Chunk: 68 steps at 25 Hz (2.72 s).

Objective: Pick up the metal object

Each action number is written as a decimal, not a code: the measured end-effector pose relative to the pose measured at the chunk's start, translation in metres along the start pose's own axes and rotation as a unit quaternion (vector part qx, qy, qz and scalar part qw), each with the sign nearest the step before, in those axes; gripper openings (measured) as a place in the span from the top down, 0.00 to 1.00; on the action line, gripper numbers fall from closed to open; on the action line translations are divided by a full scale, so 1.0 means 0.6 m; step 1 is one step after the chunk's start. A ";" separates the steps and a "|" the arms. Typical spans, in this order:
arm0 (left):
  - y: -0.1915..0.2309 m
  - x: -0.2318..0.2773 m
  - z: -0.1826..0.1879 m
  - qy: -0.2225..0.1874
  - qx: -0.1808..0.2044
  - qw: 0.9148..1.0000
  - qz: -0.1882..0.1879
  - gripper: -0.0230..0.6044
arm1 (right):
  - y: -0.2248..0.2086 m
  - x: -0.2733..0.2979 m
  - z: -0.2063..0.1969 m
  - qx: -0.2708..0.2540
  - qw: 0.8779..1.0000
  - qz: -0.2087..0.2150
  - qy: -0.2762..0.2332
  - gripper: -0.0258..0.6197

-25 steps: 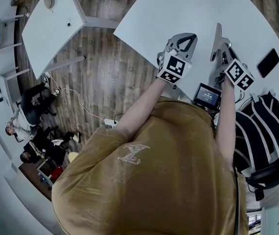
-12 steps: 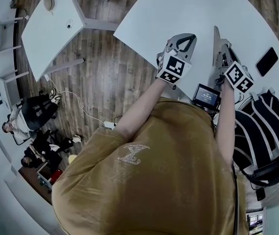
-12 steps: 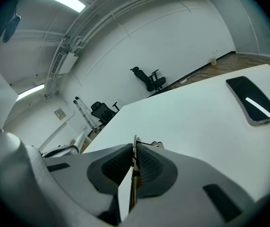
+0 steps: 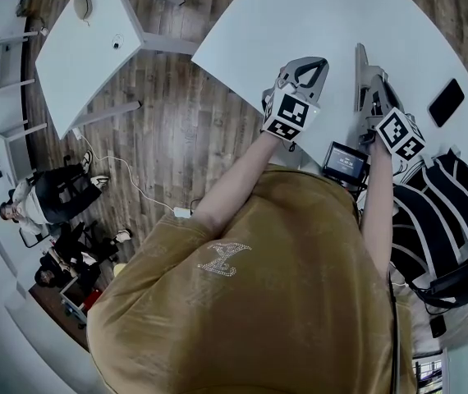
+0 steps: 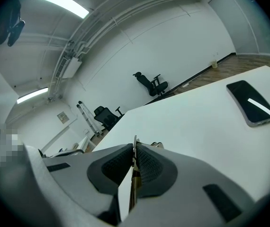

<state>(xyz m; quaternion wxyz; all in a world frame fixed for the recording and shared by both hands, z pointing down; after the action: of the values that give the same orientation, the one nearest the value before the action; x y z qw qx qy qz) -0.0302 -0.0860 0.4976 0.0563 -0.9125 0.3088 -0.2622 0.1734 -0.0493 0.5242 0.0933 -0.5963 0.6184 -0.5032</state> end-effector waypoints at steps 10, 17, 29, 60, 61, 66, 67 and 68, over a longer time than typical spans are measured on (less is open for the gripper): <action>0.006 -0.005 0.009 -0.007 0.002 1.000 0.002 0.95 | 0.022 -0.021 0.010 0.003 0.999 0.024 -0.031 0.91; 0.010 -0.010 0.021 -0.014 0.009 1.000 0.005 0.95 | 0.040 -0.037 0.027 0.016 0.996 0.052 -0.066 0.91; 0.016 -0.022 0.069 -0.045 0.015 0.999 0.014 0.95 | 0.076 -0.082 0.062 0.011 0.991 0.073 -0.110 0.92; 0.072 -0.089 0.228 -0.148 -0.002 0.986 0.071 0.95 | 0.177 -0.206 0.119 -0.098 0.959 0.111 -0.243 0.92; 0.072 -0.090 0.229 -0.149 -0.003 0.986 0.072 0.95 | 0.180 -0.208 0.120 -0.101 0.958 0.112 -0.246 0.92; 0.074 -0.093 0.234 -0.153 -0.002 0.986 0.072 0.95 | 0.186 -0.215 0.119 -0.111 0.954 0.111 -0.255 0.92; 0.073 -0.093 0.235 -0.154 -0.003 0.986 0.072 0.95 | 0.188 -0.217 0.120 -0.112 0.953 0.112 -0.258 0.92; 0.073 -0.094 0.236 -0.154 -0.003 0.985 0.071 0.95 | 0.190 -0.219 0.120 -0.114 0.952 0.113 -0.262 0.92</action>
<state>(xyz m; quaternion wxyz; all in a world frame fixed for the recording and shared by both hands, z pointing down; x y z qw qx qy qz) -0.0187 -0.0963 0.3399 0.1194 -0.9180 0.3611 -0.1126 0.1874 -0.0017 0.3426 0.2398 -0.6396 0.6892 -0.2419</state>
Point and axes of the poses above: the fingertips, and each gripper's own axes: x forward along the fingers, y to its left, z out of its top, the point moved 7 cm from there along -x, backward along the fingers, and after that the axes turned 15 degrees about x, right-handed, at the moved point
